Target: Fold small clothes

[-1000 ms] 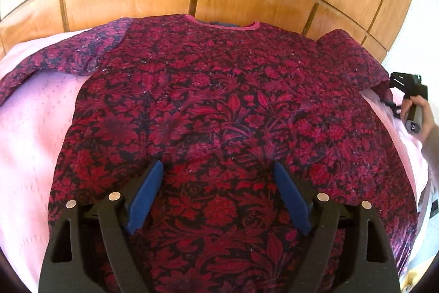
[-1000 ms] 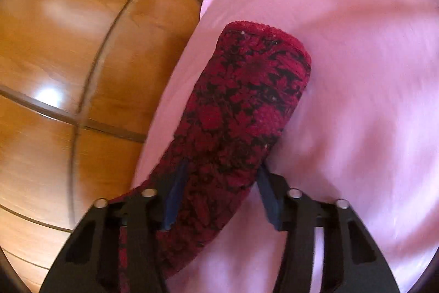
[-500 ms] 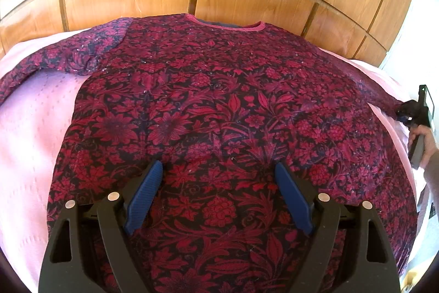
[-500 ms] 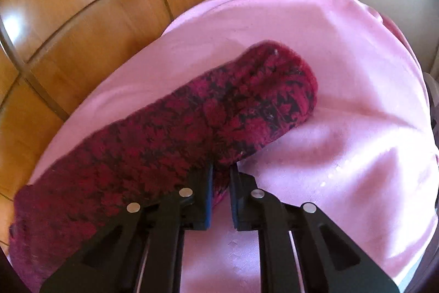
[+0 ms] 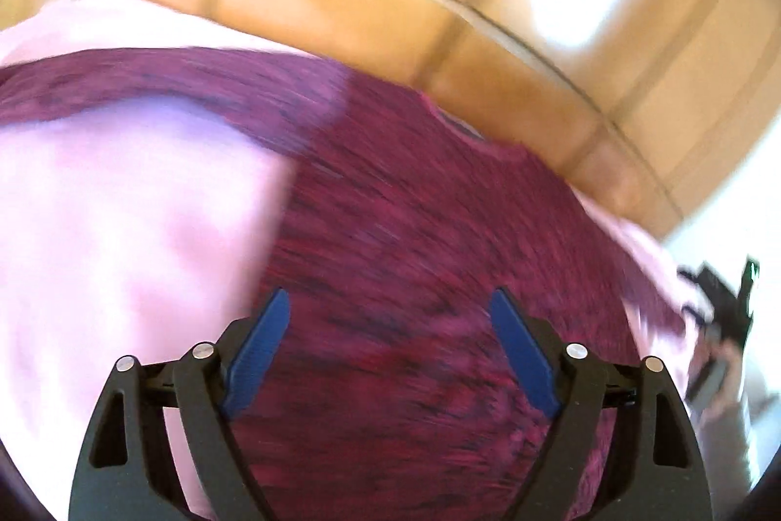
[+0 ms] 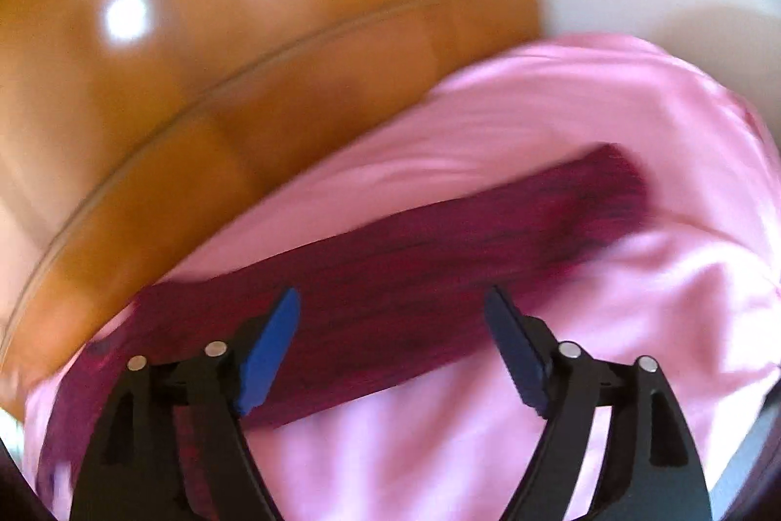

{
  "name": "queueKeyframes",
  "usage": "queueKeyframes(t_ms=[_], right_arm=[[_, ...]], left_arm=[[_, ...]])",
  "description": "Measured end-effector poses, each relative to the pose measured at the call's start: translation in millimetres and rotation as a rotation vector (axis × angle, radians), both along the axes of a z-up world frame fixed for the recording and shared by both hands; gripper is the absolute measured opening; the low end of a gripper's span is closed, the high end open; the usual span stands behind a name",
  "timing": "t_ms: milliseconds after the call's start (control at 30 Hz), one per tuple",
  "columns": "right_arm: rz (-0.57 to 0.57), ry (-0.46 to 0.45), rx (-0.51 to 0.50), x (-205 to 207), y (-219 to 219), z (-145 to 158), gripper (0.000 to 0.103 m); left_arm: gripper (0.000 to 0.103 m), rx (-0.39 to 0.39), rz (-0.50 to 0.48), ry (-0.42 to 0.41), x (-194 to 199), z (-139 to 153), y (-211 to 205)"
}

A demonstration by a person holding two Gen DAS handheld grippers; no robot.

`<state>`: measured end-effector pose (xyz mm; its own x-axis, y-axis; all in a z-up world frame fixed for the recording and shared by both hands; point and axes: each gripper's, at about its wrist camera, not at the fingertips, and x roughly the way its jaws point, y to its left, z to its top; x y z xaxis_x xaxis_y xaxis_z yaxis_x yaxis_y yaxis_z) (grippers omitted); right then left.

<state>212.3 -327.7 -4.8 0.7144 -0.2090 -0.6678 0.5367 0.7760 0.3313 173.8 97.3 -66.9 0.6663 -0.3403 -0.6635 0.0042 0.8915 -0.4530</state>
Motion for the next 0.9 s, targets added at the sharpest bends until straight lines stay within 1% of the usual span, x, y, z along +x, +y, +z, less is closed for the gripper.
queueKeyframes(t_ms=[33,100,133,200,233,300,333,367,433,467,500,533,567,600,633,667,700,733,767,833,867,900], right_arm=[[0.068,-0.01,-0.004,8,21,3,0.085],[0.223,-0.014,-0.007,27,70,3,0.087],[0.301,-0.004,-0.004,36,95,0,0.087],[0.431,0.022,-0.026,52,145,-10,0.087],[0.478,0.037,-0.044,58,166,-16,0.087],[0.566,0.07,-0.05,70,203,-31,0.085],[0.591,0.082,-0.052,73,215,-37,0.085],[0.608,0.1,-0.074,77,228,-44,0.086],[0.598,0.135,-0.131,83,242,-57,0.089],[0.59,0.142,-0.171,83,247,-62,0.091],[0.589,0.142,-0.187,82,250,-64,0.092],[0.588,0.144,-0.198,82,249,-65,0.092],[0.588,0.144,-0.204,81,249,-66,0.092],[0.588,0.144,-0.206,80,253,-67,0.093],[0.587,0.143,-0.206,82,251,-69,0.093],[0.588,0.143,-0.206,81,249,-70,0.093],[0.589,0.143,-0.21,81,248,-71,0.094],[0.588,0.144,-0.212,84,247,-71,0.094],[0.587,0.145,-0.216,84,246,-72,0.095],[0.587,0.147,-0.223,83,251,-71,0.095],[0.587,0.146,-0.225,81,253,-70,0.095],[0.586,0.144,-0.225,81,254,-70,0.095]], left_arm=[[0.076,-0.022,0.061,0.002,0,2,25],[0.076,-0.054,0.154,0.021,2,1,66],[0.075,-0.089,0.227,0.04,2,-2,96],[0.074,-0.161,0.325,0.054,1,-5,138],[0.074,-0.191,0.395,0.058,0,-6,166],[0.074,-0.219,0.503,0.061,-2,-8,206],[0.074,-0.251,0.556,0.062,-2,-9,228],[0.074,-0.285,0.598,0.066,-1,-12,247],[0.071,-0.318,0.66,0.069,3,-14,276],[0.071,-0.325,0.669,0.07,6,-15,283],[0.071,-0.329,0.676,0.074,12,-16,291],[0.068,-0.319,0.696,0.09,19,-19,300],[0.068,-0.313,0.713,0.103,26,-22,306],[0.066,-0.317,0.714,0.109,30,-24,309],[0.055,-0.318,0.721,0.129,39,-30,314],[0.05,-0.316,0.733,0.145,44,-33,317],[0.037,-0.319,0.743,0.157,48,-36,321],[0.013,-0.312,0.749,0.16,53,-37,325],[0.011,-0.298,0.751,0.166,57,-34,326],[0.009,-0.268,0.771,0.119,60,-19,333],[0.009,-0.217,0.781,0.077,63,-3,336],[0.009,-0.162,0.788,0.06,67,5,339]])
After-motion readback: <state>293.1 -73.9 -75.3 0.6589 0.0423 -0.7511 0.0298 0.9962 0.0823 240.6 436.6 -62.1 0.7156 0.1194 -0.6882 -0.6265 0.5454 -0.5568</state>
